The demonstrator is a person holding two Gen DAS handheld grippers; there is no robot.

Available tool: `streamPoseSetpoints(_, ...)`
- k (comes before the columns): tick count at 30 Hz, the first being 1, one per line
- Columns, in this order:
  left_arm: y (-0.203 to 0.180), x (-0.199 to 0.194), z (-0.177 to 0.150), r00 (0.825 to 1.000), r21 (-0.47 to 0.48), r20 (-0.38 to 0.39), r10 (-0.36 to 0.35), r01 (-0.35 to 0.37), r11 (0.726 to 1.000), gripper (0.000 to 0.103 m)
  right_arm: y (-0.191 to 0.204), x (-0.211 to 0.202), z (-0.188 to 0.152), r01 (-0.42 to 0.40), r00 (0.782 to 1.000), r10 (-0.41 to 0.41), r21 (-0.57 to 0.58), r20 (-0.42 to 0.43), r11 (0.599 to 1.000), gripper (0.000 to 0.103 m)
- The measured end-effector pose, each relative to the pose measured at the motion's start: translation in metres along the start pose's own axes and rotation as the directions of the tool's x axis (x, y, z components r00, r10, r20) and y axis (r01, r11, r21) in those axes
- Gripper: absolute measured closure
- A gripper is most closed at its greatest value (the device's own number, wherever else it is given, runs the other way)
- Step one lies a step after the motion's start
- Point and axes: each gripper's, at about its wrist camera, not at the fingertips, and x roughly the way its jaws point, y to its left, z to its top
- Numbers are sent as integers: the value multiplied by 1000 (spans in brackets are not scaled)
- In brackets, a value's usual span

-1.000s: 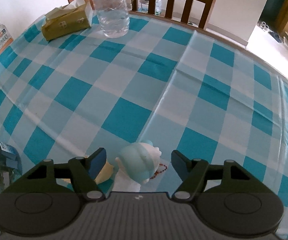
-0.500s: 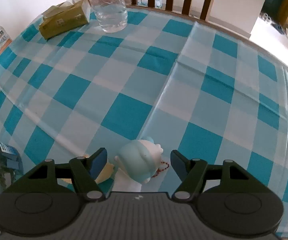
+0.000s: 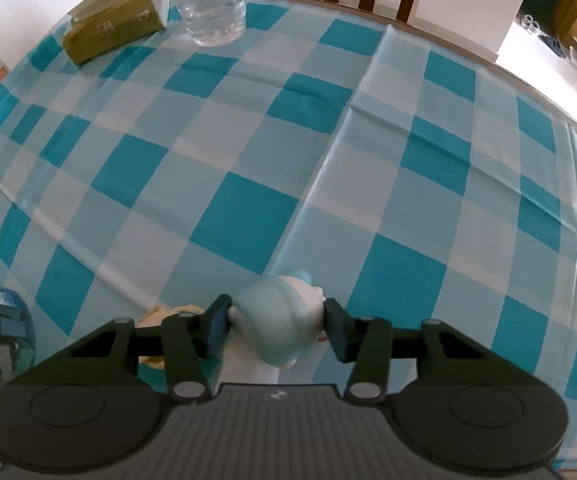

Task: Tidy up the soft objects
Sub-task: 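Grasp the light-blue plush toy with right tool while left tool grasps the beige cloth, then carry plush toy and beige cloth into the cardboard box and open both tools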

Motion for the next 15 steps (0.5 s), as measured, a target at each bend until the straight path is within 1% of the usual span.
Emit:
streamPoseSetpoints(9, 2, -10, -2, 1000, 1, -10, 21, -21, 1000, 80, 0, -13, 0, 0, 999, 0, -3, 36, 1000, 50)
streamPoseSetpoints(15, 5, -27, -3, 999, -5, -21, 32, -32, 999, 80, 6, -29, -3, -11, 999, 12, -25, 51, 1000, 50)
